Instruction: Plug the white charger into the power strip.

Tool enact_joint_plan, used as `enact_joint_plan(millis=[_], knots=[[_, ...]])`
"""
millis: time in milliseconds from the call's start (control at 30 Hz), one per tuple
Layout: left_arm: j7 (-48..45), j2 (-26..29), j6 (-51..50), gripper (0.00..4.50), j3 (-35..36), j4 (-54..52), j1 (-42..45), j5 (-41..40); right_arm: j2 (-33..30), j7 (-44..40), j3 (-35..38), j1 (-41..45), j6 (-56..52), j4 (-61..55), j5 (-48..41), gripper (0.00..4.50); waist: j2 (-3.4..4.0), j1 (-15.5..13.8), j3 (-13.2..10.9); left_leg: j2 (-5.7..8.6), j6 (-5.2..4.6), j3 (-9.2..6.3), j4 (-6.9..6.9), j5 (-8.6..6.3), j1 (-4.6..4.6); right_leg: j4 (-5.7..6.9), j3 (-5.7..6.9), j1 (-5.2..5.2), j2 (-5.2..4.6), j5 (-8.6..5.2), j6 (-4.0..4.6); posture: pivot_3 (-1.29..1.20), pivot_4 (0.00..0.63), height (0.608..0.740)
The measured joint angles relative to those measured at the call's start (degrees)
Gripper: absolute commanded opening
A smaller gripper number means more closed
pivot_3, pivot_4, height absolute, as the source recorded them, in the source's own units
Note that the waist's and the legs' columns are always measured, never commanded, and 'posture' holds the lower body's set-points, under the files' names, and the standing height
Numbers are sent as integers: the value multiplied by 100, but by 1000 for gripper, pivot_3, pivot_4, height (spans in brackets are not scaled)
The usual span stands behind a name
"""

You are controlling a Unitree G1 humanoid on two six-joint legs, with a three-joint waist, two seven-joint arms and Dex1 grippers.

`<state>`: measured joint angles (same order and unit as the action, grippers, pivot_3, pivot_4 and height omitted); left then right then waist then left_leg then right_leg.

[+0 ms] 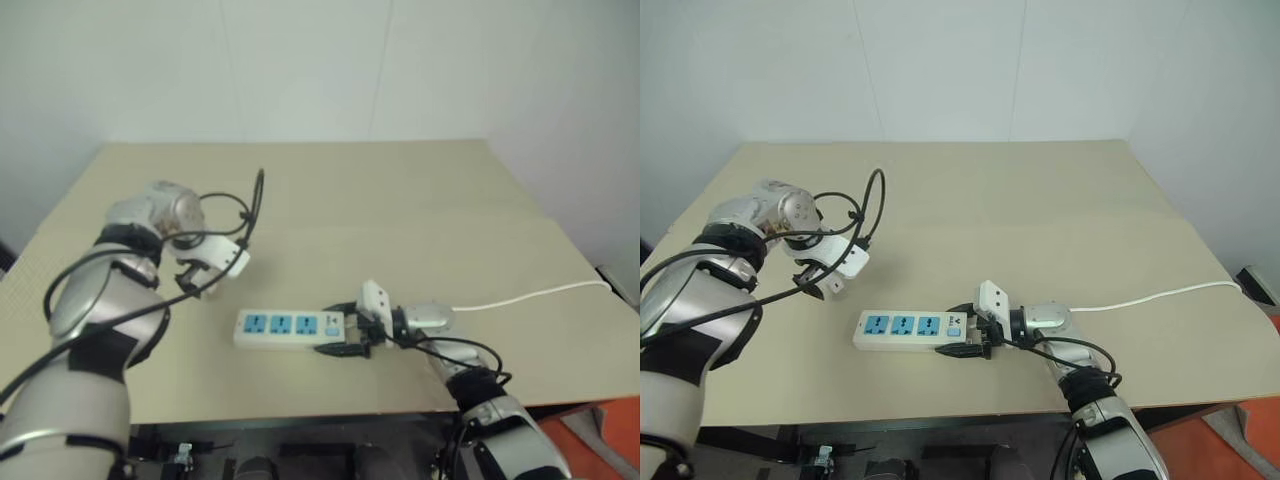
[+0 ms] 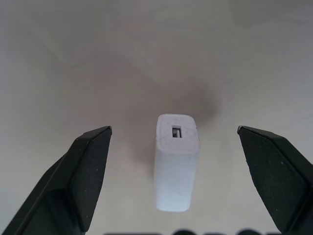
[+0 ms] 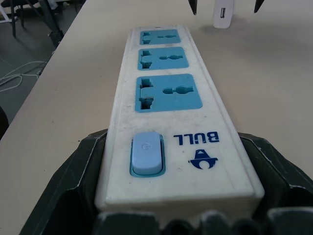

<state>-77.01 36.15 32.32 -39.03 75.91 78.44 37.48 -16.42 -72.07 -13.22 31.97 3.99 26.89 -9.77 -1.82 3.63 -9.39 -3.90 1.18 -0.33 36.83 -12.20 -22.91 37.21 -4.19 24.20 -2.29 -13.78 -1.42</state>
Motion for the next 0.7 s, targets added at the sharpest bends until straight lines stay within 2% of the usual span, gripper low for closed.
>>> enact_joint_plan(millis=[400, 533, 700], knots=[[480, -11, 38, 4500, -14, 107, -176, 301, -26, 206, 4, -179, -155, -296, -10, 3421, 0, -20, 0, 1, 0, -1, 0, 0, 4, 1, 0, -4, 0, 0, 0, 0, 150, 740], [486, -11, 179, 3655, -13, 114, -177, 327, -33, 231, 4, -179, -187, -317, -10, 3421, 0, -28, 0, 1, 0, -1, 0, 0, 5, 3, 0, -4, 0, 0, 0, 0, 150, 740], [483, -11, 246, 2054, 15, 129, -177, 321, -54, 234, 8, -179, -188, -330, -14, 3421, 0, -51, 0, 1, 0, -1, 0, 0, 4, 2, 0, -4, 0, 0, 0, 0, 150, 740]])
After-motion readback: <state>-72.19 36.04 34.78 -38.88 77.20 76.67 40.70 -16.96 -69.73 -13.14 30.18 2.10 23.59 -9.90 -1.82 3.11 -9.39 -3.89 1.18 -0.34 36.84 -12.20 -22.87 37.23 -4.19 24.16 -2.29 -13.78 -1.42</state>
